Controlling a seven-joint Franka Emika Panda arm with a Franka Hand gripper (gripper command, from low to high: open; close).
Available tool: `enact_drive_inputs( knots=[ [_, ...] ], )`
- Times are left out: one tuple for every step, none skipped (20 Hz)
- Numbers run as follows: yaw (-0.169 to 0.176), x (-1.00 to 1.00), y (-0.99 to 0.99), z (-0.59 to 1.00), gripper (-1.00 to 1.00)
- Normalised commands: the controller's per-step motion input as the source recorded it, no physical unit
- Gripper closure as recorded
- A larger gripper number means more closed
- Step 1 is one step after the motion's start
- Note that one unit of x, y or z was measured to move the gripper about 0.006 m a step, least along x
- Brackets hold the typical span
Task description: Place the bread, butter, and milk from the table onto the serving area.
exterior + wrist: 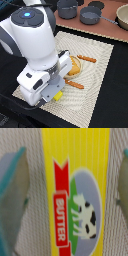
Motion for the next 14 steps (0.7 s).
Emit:
enact_drive_inputs(
  knots=[
    [-0.005,0.21,0.03,0.88,-1.0],
    [-0.01,0.09,0.13,0.77,-1.0],
    [-0.016,0.0,0.22,0.65,-1.0],
    [0.0,-0.05,0.27,0.47,-1.0],
    [0.0,-0.16,0.35,0.36,-1.0],
    [0.0,-0.35,0.44,0.33,-1.0],
    [0.0,-0.44,0.53,0.33,-1.0],
    [0.02,-0.56,0.71,0.36,-1.0],
    [0.034,-0.68,0.69,0.37,-1.0],
    [0.041,-0.74,0.66,0.3,-1.0],
    [0.045,-0.75,0.63,0.26,-1.0],
    [0.055,-0.73,0.59,0.22,-1.0],
    [0.065,-0.72,0.55,0.17,-1.0],
    [0.071,-0.72,0.53,0.11,-1.0]
  ],
)
